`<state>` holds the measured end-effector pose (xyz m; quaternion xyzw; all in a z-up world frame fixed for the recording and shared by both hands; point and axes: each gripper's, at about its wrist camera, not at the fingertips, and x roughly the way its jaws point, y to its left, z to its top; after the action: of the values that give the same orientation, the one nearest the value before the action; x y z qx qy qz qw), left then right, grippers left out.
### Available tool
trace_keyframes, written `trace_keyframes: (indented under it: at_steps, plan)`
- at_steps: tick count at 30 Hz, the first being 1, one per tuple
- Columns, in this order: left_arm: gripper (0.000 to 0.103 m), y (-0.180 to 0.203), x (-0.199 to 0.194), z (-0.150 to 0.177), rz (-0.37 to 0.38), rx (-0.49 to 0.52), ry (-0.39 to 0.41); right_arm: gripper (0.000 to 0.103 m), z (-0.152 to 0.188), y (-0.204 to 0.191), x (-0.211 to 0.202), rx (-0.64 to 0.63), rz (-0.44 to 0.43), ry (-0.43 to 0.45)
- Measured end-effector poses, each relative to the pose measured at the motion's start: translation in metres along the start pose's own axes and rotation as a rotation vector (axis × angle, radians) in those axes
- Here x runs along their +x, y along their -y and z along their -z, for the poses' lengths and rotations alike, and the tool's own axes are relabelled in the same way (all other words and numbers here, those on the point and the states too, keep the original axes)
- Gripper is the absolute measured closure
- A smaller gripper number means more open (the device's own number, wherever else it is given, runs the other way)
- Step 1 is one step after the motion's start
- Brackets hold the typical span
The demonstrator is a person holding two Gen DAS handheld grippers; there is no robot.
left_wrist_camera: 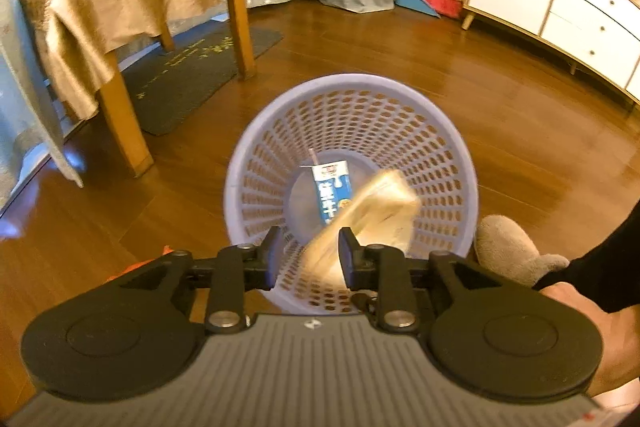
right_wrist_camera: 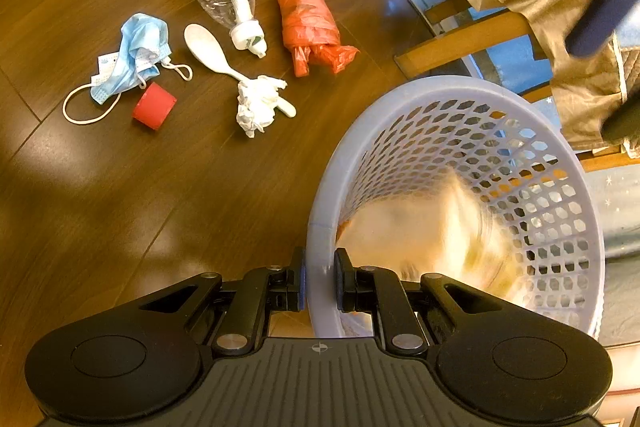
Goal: Collect trash
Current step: 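Carry the paper bag over the basket and release it, then move the left gripper down to the blue face mask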
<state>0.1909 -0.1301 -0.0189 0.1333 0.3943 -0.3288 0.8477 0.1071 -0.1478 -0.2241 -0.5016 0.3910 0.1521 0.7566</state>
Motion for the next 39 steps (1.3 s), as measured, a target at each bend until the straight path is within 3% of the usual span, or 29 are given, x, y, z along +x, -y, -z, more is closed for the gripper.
trace_keyframes:
  at_steps: [11,23,27,29,39]
  plan:
    - [0.076,-0.043,-0.012,0.021,-0.093,-0.080,-0.013,0.093,0.000,0.002,-0.001,0.001,-0.002,-0.003]
    - [0.066,-0.102,-0.011,0.088,-0.232,-0.178,-0.123,0.093,-0.001,0.001,0.000,0.001,0.001,-0.006]
    - [0.056,-0.109,-0.004,0.113,-0.233,-0.179,-0.161,0.093,-0.002,0.001,0.001,-0.003,0.005,-0.007]
    - [0.046,-0.111,0.000,0.125,-0.224,-0.183,-0.175,0.093,-0.003,0.001,0.002,-0.002,0.007,-0.007]
    - [0.043,-0.100,0.034,0.164,-0.135,-0.093,-0.260,0.093,-0.004,0.001,0.005,-0.009,0.017,-0.007]
